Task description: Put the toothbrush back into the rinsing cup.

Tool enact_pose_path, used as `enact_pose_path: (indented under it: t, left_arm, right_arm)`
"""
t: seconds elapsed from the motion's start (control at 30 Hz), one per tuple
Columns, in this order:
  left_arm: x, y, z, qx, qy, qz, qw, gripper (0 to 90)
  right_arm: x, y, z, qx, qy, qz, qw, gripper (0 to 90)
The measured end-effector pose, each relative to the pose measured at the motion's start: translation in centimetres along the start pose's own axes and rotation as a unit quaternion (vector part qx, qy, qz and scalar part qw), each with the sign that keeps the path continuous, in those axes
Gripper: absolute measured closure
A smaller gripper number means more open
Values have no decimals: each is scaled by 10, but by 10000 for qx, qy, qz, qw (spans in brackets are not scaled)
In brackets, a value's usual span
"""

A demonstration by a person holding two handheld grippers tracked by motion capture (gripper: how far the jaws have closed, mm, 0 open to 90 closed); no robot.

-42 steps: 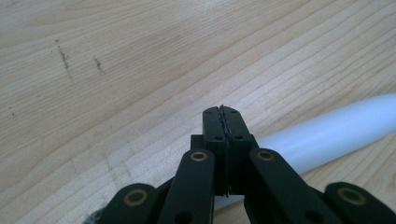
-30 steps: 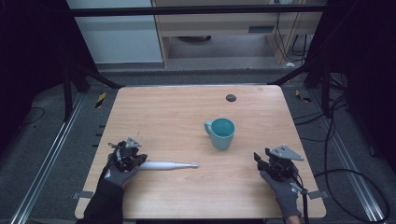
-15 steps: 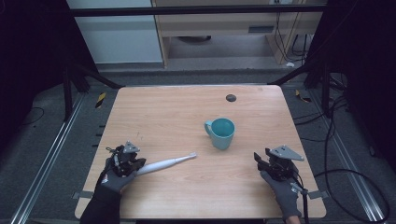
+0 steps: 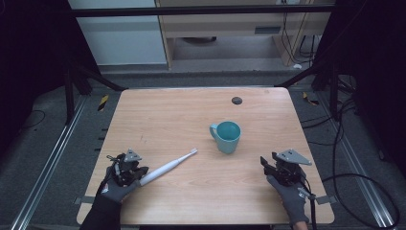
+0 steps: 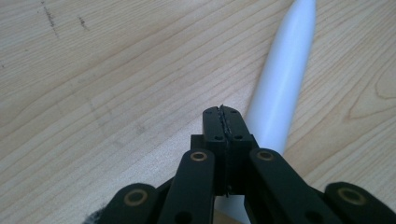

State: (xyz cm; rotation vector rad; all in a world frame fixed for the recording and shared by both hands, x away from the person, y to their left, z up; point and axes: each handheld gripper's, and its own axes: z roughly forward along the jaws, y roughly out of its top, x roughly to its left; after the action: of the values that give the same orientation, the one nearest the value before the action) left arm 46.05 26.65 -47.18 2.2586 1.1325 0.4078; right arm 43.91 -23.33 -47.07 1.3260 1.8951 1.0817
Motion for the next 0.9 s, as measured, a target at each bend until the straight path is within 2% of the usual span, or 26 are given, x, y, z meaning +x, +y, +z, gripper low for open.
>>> enact_pose_path:
  t: [0.67,0.73,0.9]
  left_arm:
    - [-9,-6,-6,-8,-90,46,9999,898]
    - [-8,-5,-8,-45,-81,21,10000,898]
    - [-3,4,-19,-338,-96,-36,9994,869]
  right_arm:
    - [0,0,0,-6,-10,-5,10000,491]
    - [0,0,-1,-3,-6,15,10000,491]
    - [-2,0,0,-2,-6,40,10000,490]
